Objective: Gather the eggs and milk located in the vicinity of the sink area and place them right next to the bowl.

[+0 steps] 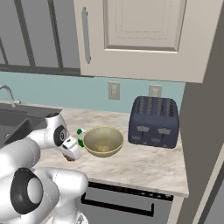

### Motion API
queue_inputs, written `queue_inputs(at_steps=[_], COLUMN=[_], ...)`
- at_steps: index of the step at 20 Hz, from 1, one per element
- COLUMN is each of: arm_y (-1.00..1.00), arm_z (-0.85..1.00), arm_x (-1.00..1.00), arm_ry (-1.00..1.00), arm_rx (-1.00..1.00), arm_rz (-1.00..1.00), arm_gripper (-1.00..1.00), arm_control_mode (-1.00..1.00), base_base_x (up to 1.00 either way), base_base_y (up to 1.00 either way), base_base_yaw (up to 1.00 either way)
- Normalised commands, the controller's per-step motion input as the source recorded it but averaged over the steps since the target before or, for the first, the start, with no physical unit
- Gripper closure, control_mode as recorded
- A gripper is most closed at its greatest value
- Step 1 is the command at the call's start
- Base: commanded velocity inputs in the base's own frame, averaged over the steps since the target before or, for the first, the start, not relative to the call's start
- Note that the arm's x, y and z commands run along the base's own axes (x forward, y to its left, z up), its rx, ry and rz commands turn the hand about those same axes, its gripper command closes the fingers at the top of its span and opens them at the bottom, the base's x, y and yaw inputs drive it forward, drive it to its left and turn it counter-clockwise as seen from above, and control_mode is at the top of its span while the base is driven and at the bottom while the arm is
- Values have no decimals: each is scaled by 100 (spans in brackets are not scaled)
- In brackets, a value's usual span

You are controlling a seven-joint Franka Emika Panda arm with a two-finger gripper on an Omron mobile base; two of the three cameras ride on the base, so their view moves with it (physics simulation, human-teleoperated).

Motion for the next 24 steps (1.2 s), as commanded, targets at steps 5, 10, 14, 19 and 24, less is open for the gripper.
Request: queue_inputs(at_steps=[5,10,14,19,24], arm_y=[-23,0,-1,-10,-13], arm_z=[0,-14,-10,-4,-26], arm_x=[10,0,0,0,0], arm_ry=[-10,-19,-18,-6,-1], arm_rx=[0,-2,-3,-4,-7], arm_rz=[-5,0,0,0,0], arm_gripper=[100,100,100,100,100], arm_control_mode=[-100,-100,-100,-100,-100], base_base_x=[0,0,0,0,0], base_base_y=[0,0,0,0,0], base_base_yaw=[0,0,0,0,0])
